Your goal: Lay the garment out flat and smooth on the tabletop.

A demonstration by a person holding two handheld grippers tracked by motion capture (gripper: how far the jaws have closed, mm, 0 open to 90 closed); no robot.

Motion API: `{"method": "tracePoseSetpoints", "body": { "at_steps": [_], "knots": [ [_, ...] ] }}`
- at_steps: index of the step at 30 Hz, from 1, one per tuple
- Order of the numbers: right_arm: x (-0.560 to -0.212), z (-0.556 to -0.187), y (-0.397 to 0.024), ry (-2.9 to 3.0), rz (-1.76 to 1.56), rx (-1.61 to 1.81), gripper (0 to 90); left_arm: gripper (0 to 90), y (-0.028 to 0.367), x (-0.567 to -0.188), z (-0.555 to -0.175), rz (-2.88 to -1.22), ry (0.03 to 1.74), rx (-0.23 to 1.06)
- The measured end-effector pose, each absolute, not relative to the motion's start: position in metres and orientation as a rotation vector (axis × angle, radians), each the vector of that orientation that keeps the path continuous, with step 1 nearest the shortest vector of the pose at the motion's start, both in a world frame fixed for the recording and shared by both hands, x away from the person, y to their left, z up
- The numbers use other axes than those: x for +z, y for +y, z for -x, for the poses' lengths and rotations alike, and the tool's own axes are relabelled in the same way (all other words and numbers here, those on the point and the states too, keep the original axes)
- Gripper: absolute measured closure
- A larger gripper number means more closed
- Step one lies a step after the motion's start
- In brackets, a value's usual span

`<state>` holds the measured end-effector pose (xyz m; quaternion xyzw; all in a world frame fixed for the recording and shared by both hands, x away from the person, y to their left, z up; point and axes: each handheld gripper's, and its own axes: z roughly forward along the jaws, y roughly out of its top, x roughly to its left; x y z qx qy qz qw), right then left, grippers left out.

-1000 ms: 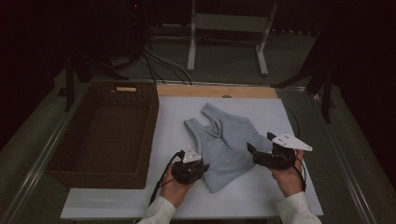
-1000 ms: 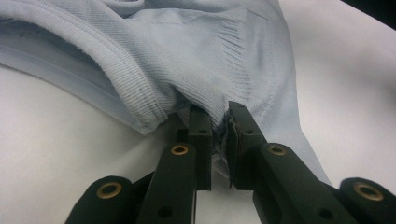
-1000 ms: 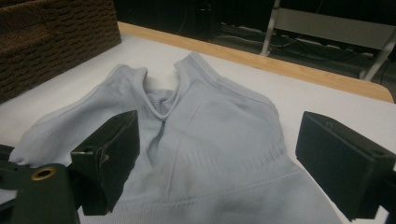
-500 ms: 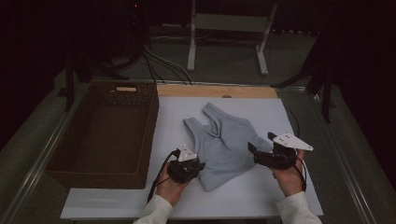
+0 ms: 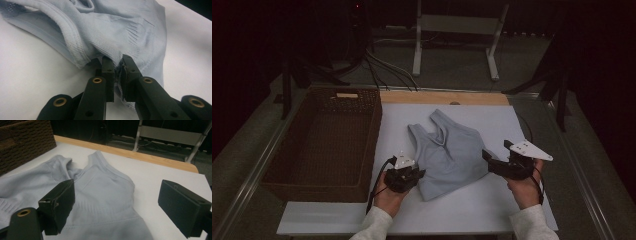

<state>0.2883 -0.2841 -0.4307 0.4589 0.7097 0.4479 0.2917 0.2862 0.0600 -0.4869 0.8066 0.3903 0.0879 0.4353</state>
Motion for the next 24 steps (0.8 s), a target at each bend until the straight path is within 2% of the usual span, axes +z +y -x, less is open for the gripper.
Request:
{"method": "tracePoseSetpoints", "body": {
  "at_steps": [18,24],
  "knots": [
    [-0.424,-0.299,-0.295,1.878,-1.236,1.15,17.9,83.3,0.073,-0.485,-0.291,-1.969,1.03,0.256],
    [-0.427,-0.312,-0.295,1.893,-1.244,1.133,22.2,83.4,0.08,-0.484,-0.293,-1.949,1.058,0.282]
  ]
}}
